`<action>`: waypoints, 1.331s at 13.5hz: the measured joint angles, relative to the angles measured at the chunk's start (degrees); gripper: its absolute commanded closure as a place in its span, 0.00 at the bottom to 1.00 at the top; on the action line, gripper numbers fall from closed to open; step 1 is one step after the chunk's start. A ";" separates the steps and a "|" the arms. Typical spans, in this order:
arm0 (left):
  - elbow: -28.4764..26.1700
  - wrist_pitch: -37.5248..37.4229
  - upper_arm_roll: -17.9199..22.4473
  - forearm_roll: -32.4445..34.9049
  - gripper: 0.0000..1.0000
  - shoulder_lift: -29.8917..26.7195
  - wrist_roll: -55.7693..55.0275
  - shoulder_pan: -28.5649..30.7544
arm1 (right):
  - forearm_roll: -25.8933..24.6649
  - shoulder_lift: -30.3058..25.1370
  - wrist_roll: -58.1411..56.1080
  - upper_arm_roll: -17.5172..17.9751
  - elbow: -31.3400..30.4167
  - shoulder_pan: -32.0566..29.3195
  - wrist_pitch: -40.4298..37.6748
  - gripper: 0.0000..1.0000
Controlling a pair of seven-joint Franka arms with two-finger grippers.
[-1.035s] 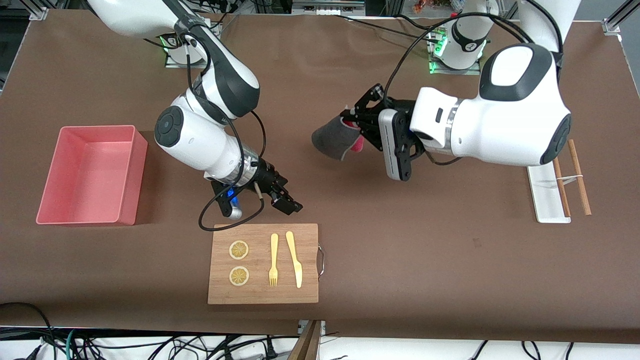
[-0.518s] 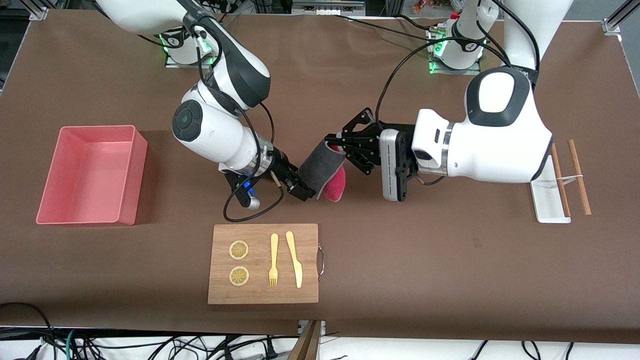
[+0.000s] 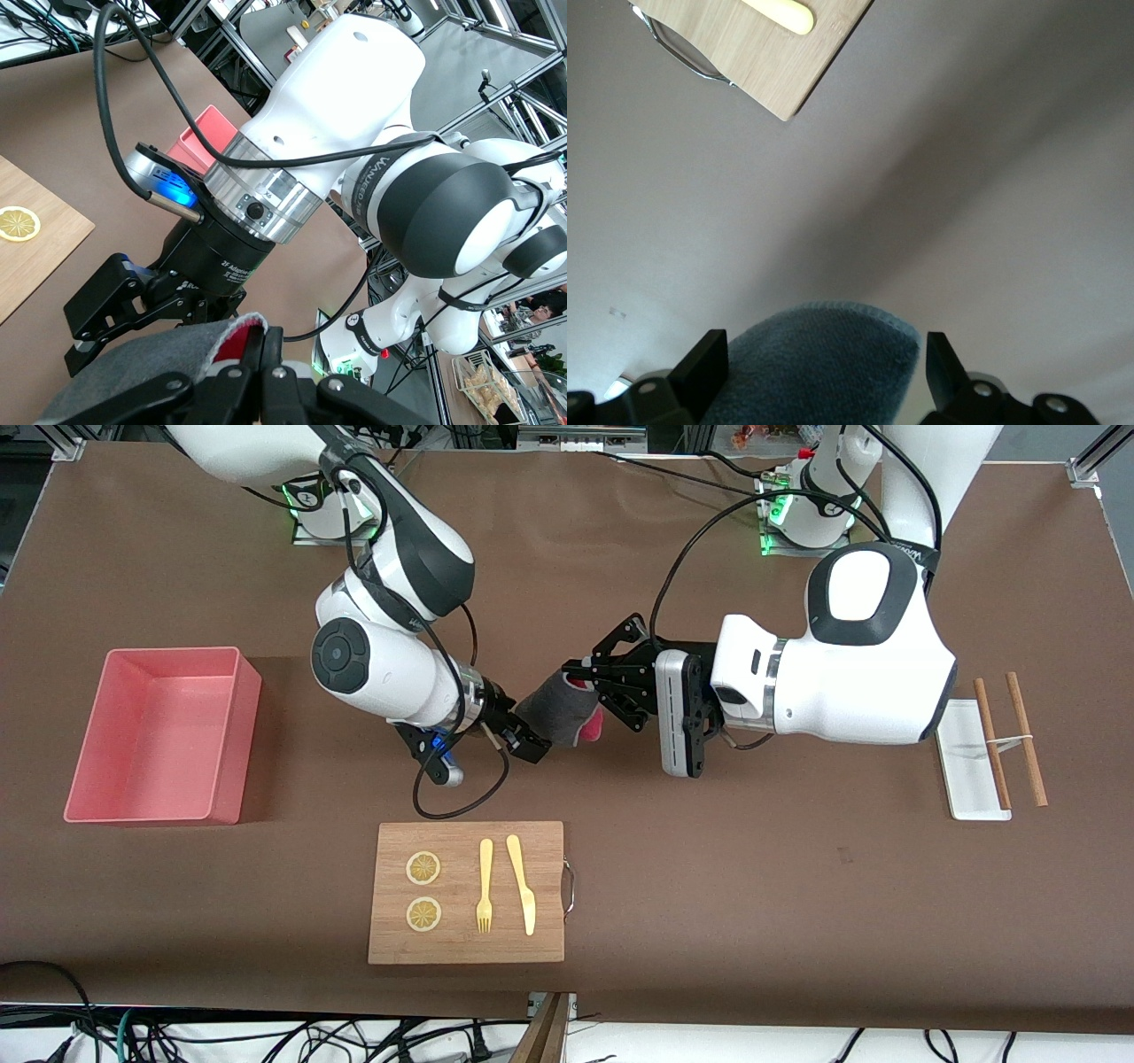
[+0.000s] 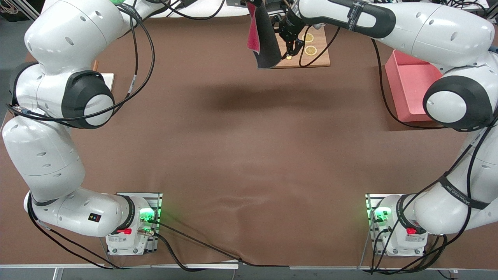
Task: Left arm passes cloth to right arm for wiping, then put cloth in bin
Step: 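Grasp the cloth with the right gripper from the left gripper, then open the left gripper and withdraw it from the cloth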
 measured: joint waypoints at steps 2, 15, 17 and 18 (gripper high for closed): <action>-0.01 0.01 0.01 0.00 1.00 0.00 0.00 0.05 | 0.01 0.00 0.00 0.03 0.00 0.00 -0.29 0.06; -0.07 0.02 0.01 0.00 1.00 0.02 0.00 0.05 | 5.25 0.00 1.35 0.09 -0.02 -0.03 -3.99 1.00; -0.07 0.02 0.01 0.00 1.00 0.02 0.00 0.05 | 5.36 0.00 1.39 0.09 -0.02 -0.16 -4.00 1.00; -0.09 0.02 0.01 0.00 1.00 0.03 0.00 0.05 | 5.36 0.00 1.45 0.08 -0.02 -0.35 -4.00 1.00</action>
